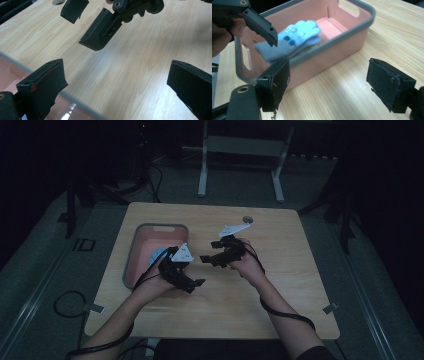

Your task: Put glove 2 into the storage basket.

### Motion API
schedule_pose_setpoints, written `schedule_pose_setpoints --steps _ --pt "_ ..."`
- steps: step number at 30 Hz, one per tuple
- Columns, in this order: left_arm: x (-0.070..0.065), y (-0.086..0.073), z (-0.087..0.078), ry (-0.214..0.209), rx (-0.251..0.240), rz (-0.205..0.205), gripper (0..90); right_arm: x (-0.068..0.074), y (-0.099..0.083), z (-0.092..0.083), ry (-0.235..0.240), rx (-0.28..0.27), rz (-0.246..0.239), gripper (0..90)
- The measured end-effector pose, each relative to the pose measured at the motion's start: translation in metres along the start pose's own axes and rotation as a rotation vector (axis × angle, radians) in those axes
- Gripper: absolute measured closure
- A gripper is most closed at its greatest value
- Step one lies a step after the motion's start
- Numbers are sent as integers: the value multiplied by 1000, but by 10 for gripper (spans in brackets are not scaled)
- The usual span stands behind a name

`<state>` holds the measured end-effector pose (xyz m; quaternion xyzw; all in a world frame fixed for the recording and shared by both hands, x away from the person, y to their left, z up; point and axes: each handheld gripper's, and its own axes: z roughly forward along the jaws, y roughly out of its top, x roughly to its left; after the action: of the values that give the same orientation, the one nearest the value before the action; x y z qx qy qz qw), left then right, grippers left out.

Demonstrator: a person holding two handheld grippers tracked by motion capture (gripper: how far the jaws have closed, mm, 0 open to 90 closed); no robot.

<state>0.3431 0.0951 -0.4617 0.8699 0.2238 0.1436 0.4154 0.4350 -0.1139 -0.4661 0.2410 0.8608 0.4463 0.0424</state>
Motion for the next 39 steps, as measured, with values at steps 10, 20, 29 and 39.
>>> schedule_pose_setpoints --steps 10,20,29,39 --pt "-19 9 19 -57 -15 28 20 -9 -28 -32 -32 -13 20 189" --pt "-44 15 46 -132 -18 71 20 -17 -61 -58 -55 -22 49 187" --pt "-60 13 69 -194 -11 96 20 -21 -92 -71 -74 -15 83 177" --pt "-73 5 91 -230 4 116 20 -24 -129 -77 -91 -1 111 171"
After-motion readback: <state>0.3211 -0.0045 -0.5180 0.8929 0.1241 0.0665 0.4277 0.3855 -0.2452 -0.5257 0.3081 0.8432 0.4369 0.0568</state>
